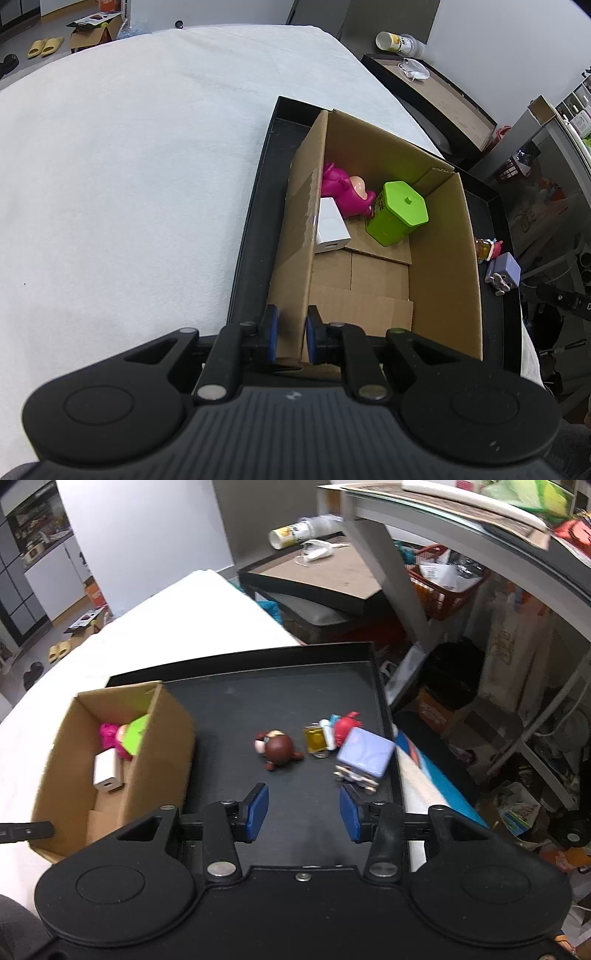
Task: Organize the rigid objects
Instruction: 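Move the right gripper to the lavender cube toy and lower onto it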
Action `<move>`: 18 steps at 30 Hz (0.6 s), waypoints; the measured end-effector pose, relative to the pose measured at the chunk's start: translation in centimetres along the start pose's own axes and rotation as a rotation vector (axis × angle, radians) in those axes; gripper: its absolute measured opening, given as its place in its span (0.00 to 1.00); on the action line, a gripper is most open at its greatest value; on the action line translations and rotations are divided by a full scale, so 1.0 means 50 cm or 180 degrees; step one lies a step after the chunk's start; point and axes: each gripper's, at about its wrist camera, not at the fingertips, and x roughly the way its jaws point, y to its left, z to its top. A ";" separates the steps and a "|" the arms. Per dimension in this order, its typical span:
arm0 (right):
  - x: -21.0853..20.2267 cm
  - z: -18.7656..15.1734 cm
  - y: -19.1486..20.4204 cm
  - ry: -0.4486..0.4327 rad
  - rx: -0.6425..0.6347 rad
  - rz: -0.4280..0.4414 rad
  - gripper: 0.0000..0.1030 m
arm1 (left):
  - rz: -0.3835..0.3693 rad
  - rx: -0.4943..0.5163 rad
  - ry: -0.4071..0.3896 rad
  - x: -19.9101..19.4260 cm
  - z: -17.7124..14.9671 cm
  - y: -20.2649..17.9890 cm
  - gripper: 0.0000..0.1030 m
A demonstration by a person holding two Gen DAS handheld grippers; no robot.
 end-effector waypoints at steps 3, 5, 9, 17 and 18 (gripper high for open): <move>0.011 -0.003 -0.016 0.0004 0.0079 -0.0034 0.44 | 0.0033 0.0020 -0.0009 0.001 0.000 -0.003 0.14; 0.018 -0.004 -0.025 -0.0026 0.0143 -0.0084 0.52 | 0.0056 0.0015 -0.0023 0.002 -0.002 -0.005 0.14; 0.036 -0.007 -0.040 -0.0108 0.0279 -0.0138 0.57 | 0.0081 0.0028 -0.0026 0.003 -0.003 -0.007 0.14; 0.072 -0.011 -0.062 -0.0209 0.0511 -0.0242 0.57 | 0.0109 0.0015 -0.0004 0.005 -0.002 -0.010 0.14; 0.075 -0.011 -0.063 -0.0217 0.0526 -0.0250 0.57 | 0.0117 0.0028 -0.0004 0.006 -0.002 -0.012 0.14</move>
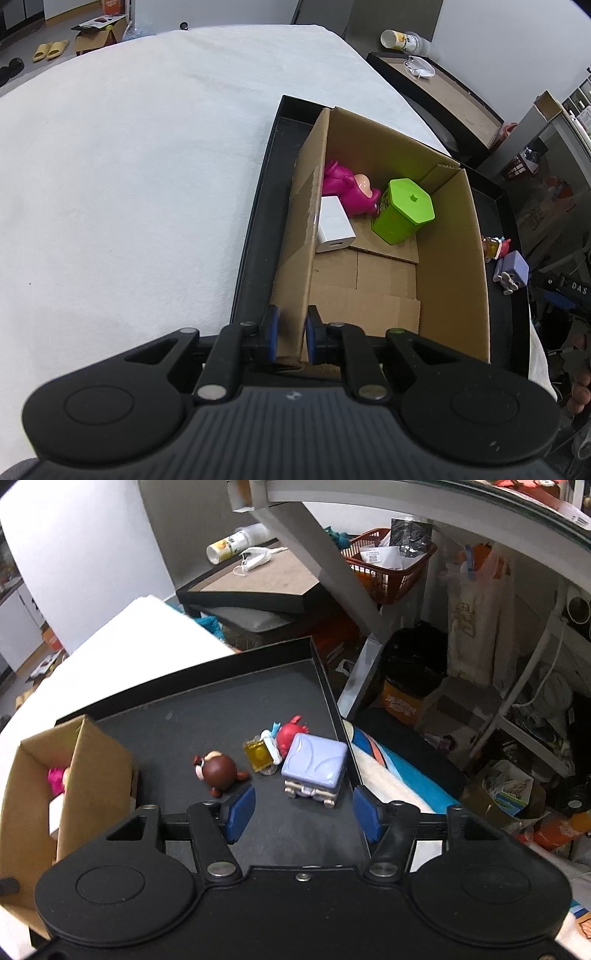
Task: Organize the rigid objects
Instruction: 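Move the right gripper to the lavender cube toy and lower onto it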
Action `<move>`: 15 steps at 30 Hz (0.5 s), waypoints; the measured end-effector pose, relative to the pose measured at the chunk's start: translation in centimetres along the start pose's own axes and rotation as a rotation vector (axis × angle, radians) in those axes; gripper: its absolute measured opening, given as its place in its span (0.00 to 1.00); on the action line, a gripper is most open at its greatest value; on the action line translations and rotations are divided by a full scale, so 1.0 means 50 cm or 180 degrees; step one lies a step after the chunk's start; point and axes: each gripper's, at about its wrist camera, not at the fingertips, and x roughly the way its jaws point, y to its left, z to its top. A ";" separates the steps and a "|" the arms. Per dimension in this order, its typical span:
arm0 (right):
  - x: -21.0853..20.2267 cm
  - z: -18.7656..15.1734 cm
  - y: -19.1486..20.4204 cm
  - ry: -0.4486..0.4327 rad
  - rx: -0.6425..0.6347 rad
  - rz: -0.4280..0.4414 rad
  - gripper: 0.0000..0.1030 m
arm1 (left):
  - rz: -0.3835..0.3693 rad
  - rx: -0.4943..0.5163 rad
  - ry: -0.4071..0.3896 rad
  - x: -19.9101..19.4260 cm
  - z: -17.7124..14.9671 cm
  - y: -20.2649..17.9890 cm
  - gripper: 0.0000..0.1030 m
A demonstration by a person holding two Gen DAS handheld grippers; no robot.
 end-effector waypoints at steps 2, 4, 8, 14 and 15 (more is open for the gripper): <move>0.008 0.003 -0.002 0.0001 0.0033 -0.0018 0.57 | 0.0012 0.0017 0.0003 0.001 0.000 -0.002 0.14; 0.014 0.007 -0.007 -0.0021 0.0079 -0.0025 0.57 | 0.0006 0.0008 0.0010 0.001 0.001 0.000 0.14; 0.031 0.010 -0.013 -0.0005 0.0130 -0.0069 0.57 | 0.0027 0.0021 0.0010 0.002 0.002 0.001 0.14; 0.067 0.016 -0.007 0.0038 0.0156 -0.0149 0.57 | 0.0044 0.0022 0.0006 0.001 0.001 -0.002 0.13; 0.073 0.017 -0.005 0.0051 0.0154 -0.0174 0.57 | 0.0046 0.0030 0.0002 0.001 0.001 -0.002 0.13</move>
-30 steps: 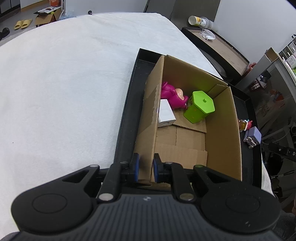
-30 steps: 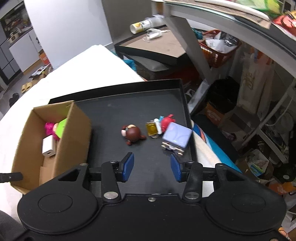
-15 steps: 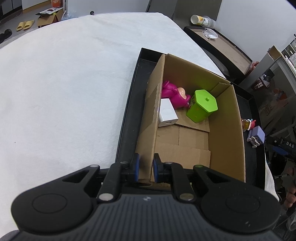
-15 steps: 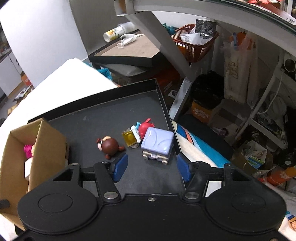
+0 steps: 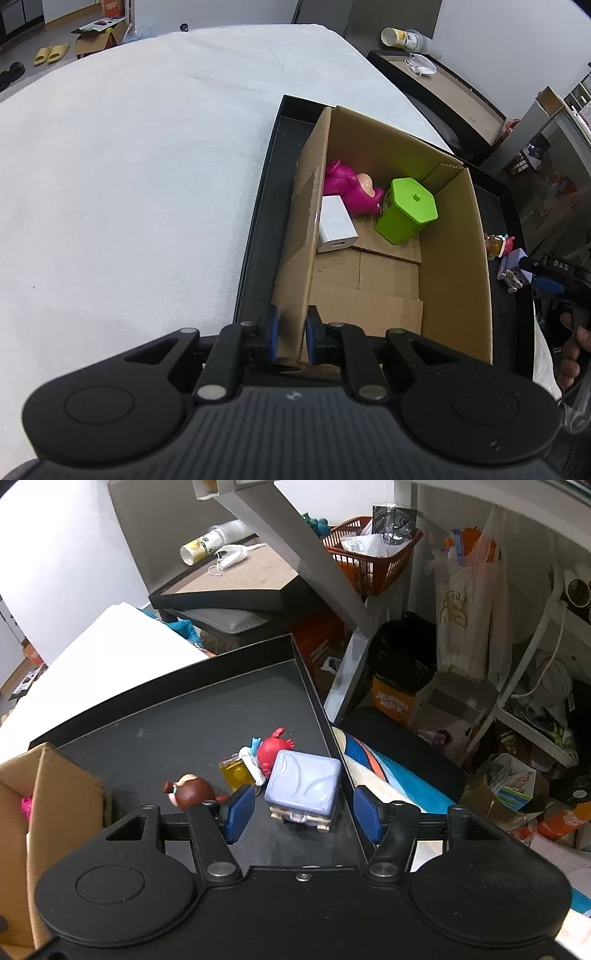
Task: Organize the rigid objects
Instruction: 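Move the right gripper to the lavender cube toy and lower onto it, then close the right gripper on the lavender cube toy and lift it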
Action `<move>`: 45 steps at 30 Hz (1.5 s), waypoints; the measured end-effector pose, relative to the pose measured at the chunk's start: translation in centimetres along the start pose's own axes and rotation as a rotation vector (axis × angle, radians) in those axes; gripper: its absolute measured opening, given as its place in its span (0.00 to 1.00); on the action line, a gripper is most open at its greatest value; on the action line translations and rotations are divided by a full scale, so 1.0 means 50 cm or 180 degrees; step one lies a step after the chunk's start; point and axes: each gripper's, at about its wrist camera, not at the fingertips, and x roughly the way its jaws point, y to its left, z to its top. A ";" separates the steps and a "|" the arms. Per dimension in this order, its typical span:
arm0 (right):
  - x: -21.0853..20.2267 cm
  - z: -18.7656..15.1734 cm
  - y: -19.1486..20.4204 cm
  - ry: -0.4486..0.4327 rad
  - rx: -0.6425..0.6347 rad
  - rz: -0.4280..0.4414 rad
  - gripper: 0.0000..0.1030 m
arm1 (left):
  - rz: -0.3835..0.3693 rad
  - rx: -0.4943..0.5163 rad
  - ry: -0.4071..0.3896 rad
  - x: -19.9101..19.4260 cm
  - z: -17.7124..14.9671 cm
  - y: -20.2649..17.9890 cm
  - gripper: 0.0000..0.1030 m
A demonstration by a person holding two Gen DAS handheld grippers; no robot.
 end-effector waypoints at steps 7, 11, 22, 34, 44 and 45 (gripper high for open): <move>0.030 0.002 0.023 0.0038 -0.0050 -0.0084 0.57 | -0.0012 -0.0027 0.0009 0.001 0.001 0.003 0.13; 0.045 -0.003 0.032 0.0099 -0.0114 -0.0133 0.57 | -0.0011 -0.0013 0.0014 0.000 0.001 0.001 0.14; 0.029 -0.025 0.022 0.0183 -0.0163 -0.0099 0.44 | 0.0011 -0.0037 0.0017 0.002 -0.006 0.002 0.13; -0.040 -0.029 0.001 0.0183 -0.0054 0.0080 0.42 | 0.0029 -0.0036 0.0027 0.004 -0.006 -0.001 0.14; -0.090 -0.043 0.021 0.0146 -0.0105 0.0189 0.42 | -0.0005 -0.0020 0.0008 0.003 -0.008 0.001 0.14; -0.096 -0.043 0.025 0.0134 -0.0116 0.0194 0.42 | -0.0011 -0.0015 0.0006 0.003 -0.009 0.002 0.14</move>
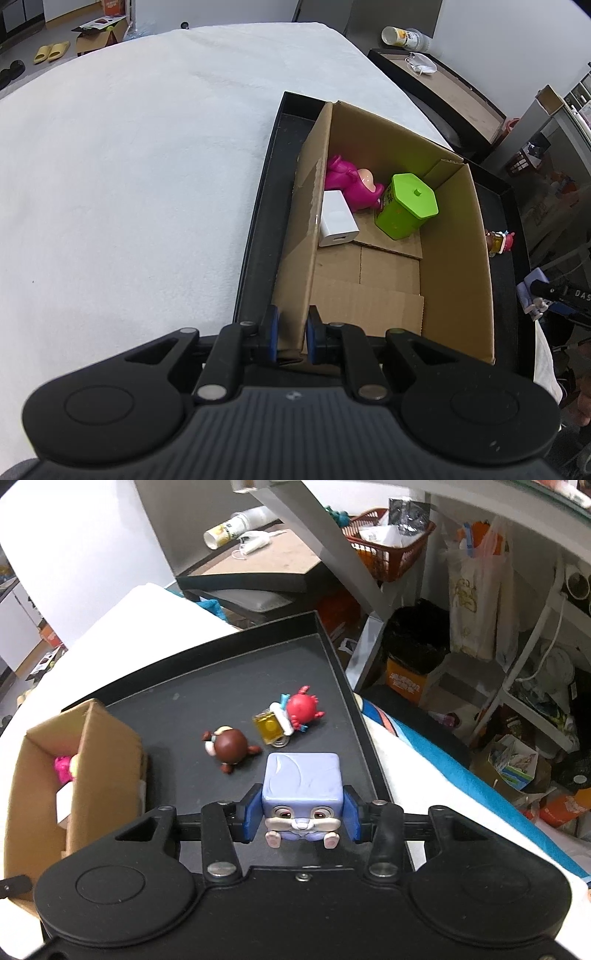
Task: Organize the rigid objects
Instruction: 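Close the right gripper on the lavender cube toy and lift it, then carry the lavender cube toy into the box and open the right gripper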
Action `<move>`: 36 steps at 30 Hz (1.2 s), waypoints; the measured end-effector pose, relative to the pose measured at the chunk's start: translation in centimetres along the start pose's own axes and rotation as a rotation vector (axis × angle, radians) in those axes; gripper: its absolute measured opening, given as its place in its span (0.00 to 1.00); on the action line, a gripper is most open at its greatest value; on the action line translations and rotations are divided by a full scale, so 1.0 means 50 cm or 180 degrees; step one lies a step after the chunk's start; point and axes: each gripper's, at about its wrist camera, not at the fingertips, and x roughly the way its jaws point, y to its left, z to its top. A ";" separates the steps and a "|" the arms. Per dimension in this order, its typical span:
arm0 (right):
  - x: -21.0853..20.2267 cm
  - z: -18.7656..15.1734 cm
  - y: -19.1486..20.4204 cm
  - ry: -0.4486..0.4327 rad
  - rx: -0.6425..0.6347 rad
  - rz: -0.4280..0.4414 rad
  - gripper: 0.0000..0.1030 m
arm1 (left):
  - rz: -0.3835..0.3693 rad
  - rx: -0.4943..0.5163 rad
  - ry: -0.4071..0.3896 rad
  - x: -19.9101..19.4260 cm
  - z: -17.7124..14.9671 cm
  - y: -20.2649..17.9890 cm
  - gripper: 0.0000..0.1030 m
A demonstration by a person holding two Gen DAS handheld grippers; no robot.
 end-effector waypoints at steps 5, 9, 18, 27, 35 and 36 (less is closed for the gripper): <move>-0.029 0.005 0.033 -0.0055 -0.0084 0.0040 0.42 | -0.0045 -0.0011 -0.0005 -0.003 -0.001 0.005 0.14; -0.050 0.011 0.073 -0.0106 -0.0230 0.0075 0.42 | -0.0073 -0.0014 -0.0001 -0.004 -0.001 0.008 0.14; -0.093 0.034 0.173 -0.0239 -0.0473 0.0187 0.42 | -0.0128 -0.0014 -0.0001 -0.006 0.000 0.013 0.14; -0.108 0.042 0.261 -0.0299 -0.0660 0.0297 0.42 | -0.0194 -0.0046 -0.0004 -0.004 0.000 0.020 0.14; -0.101 0.037 0.333 -0.0256 -0.0791 0.0399 0.42 | -0.0264 -0.0071 -0.0001 -0.005 0.000 0.029 0.15; -0.097 0.035 0.341 -0.0240 -0.0810 0.0410 0.42 | -0.0274 -0.0075 0.0001 -0.005 0.000 0.030 0.15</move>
